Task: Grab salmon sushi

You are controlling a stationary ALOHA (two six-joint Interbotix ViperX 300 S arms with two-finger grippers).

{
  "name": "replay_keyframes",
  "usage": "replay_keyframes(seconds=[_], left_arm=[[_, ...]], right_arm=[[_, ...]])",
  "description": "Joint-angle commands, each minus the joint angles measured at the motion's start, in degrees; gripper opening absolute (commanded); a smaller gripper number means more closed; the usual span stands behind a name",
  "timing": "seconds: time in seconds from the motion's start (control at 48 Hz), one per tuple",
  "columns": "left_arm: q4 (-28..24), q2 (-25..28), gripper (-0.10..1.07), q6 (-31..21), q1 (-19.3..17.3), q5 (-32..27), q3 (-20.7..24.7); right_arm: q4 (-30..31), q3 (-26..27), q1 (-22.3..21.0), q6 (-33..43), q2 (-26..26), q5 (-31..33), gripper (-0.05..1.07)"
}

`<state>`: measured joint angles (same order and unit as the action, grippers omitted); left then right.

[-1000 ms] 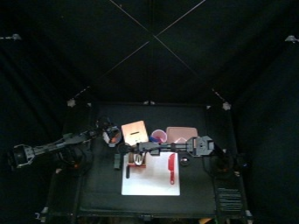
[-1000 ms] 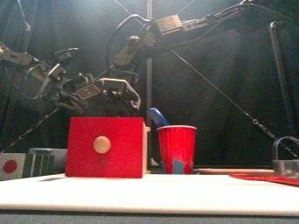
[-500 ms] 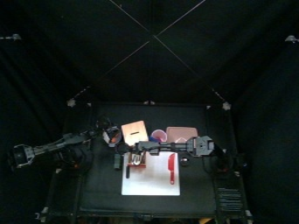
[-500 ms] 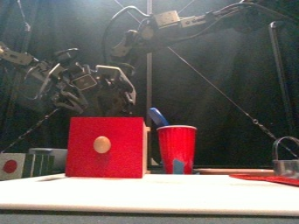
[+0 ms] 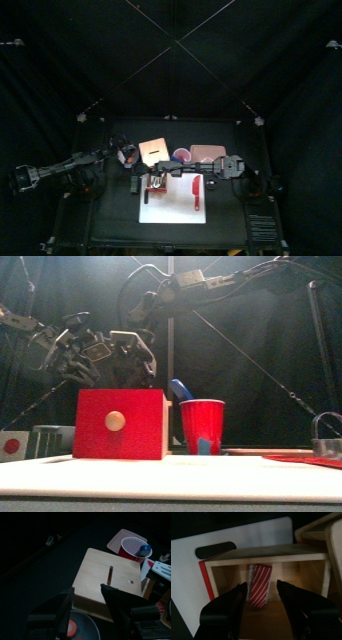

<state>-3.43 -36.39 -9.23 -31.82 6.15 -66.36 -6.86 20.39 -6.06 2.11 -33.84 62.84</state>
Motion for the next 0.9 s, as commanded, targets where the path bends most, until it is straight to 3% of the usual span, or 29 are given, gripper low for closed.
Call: replay_keyframes(seconds=[0.0, 0.875], left_arm=[[0.0, 0.0, 0.84, 0.0, -0.2, 0.3, 1.2], [0.4, 0.0, 0.84, 0.1, -0.4, -0.4, 1.3]], right_arm=[[-1.4, 0.7, -0.6, 0.0, 1.7, -0.1, 0.86], [0.0, -0.2, -1.0, 0.2, -1.1, -0.7, 0.85]])
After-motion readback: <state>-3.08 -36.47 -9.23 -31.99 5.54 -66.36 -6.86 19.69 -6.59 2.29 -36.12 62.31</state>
